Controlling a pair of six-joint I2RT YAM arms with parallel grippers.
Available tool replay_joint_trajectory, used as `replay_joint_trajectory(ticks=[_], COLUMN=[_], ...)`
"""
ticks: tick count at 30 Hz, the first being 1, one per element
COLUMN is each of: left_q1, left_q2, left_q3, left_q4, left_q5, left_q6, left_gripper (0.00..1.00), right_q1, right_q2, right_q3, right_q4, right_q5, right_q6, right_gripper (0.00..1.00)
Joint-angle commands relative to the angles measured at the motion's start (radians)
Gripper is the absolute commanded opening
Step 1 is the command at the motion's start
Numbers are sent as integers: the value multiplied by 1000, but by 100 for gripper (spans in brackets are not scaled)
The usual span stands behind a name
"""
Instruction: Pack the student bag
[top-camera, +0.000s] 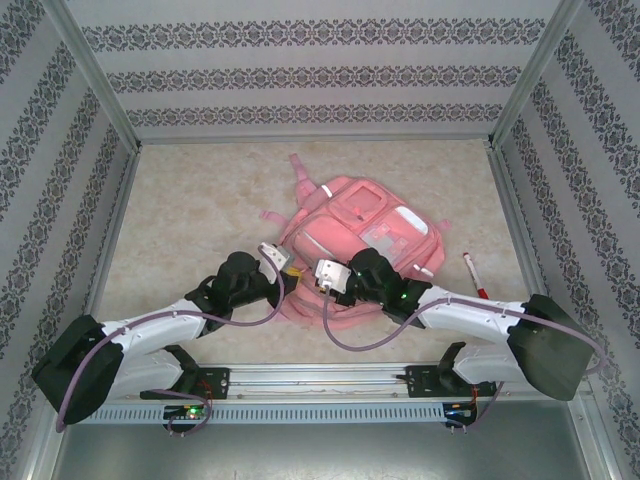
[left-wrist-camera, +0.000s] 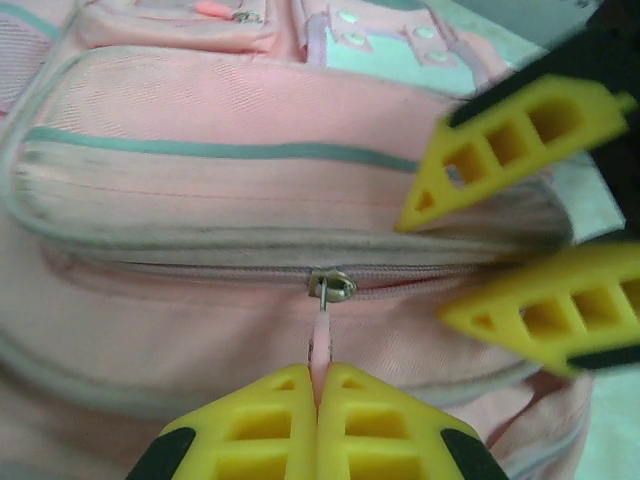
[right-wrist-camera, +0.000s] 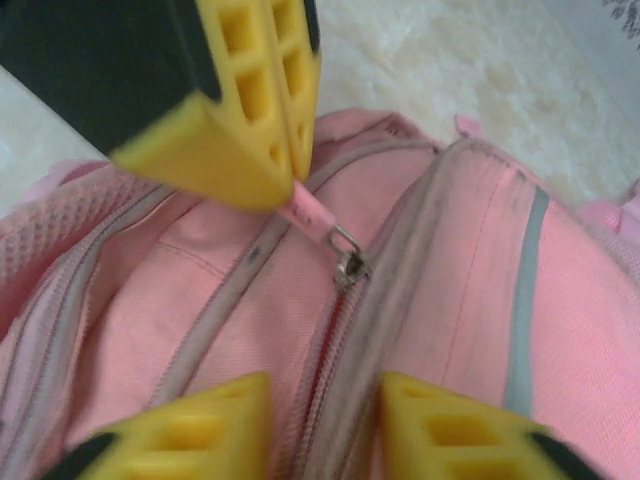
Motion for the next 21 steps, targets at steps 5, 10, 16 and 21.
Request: replay_joint_trajectory(ticks=[5,10,16,21], left_q1=[101,256,243,116], left_q2=[-25,-4,9,-4], left_q3=[-27,-53,15,57], left_q4=[-10,36,-56,-66], left_q5=[-170,-84,121,157], left_q6=[42,31,47,-29], left_gripper=[0,0,0,0], right_q1=[-105,-185,-244,-183], right_q2=[-63,-102,-176,-135], right_q3=[74,71,36,54], right_q4=[-310,-397,-328,-172], right_q5=[-129,-113,-182,-332], right_q6=[-308,-462,-386,-127], right_gripper=[0,0,47,59])
